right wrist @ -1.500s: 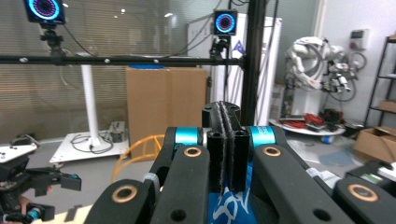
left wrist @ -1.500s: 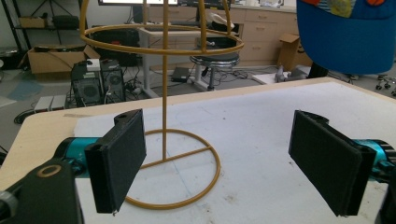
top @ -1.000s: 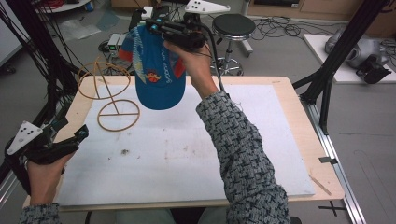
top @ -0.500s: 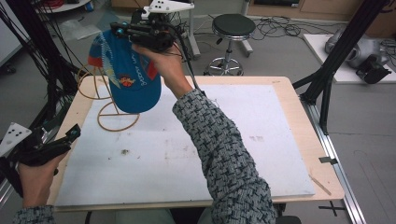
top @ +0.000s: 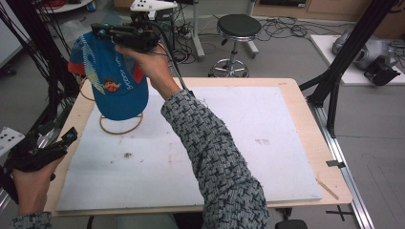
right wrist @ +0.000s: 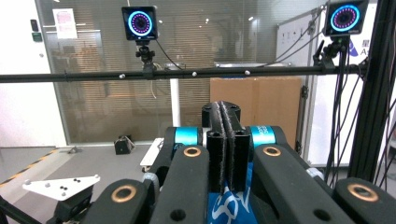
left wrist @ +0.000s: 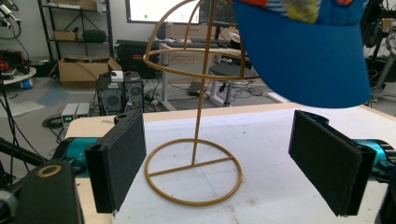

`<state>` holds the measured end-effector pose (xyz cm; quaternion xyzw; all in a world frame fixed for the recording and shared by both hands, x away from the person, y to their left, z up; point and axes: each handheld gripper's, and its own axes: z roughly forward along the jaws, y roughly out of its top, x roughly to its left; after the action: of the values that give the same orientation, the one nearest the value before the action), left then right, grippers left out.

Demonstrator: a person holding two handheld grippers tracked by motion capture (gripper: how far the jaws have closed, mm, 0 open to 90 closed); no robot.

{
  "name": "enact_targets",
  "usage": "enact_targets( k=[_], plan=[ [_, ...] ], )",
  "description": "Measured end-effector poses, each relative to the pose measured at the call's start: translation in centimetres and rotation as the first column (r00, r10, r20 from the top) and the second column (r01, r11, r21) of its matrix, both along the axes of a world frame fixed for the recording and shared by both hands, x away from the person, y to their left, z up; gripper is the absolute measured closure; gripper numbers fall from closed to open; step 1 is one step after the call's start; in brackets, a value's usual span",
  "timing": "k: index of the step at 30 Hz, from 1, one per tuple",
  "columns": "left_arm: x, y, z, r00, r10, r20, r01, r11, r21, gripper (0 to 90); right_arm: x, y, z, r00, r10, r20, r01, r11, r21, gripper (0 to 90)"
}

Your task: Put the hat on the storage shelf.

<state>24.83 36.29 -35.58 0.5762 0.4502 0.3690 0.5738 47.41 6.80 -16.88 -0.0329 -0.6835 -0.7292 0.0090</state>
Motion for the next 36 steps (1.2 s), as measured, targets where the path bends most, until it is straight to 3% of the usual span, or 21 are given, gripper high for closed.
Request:
enact_targets(
  k=[18, 23, 36],
  plan=[
    [-0.1, 0.4, 0.0, 1.0000, 0.006, 0.000, -0.006, 1.0000, -0.006, 19.2, 3.4, 4.8, -3.7, 0.9935, -0.048, -0.103, 0.039, 0.995, -0.088, 88.9],
    [-0.1, 0.4, 0.0, 1.0000, 0.006, 0.001, -0.006, 0.9999, -0.009, 19.2, 4.1, 5.4, -4.6, 0.9887, -0.078, -0.128, 0.062, 0.990, -0.125, 88.9],
    [0.0, 0.1, 0.0, 1.0000, -0.006, -0.001, 0.006, 1.0000, -0.005, 19.2, 5.2, 5.8, -6.3, 0.9740, -0.131, -0.185, 0.100, 0.981, -0.166, 88.8]
  ],
)
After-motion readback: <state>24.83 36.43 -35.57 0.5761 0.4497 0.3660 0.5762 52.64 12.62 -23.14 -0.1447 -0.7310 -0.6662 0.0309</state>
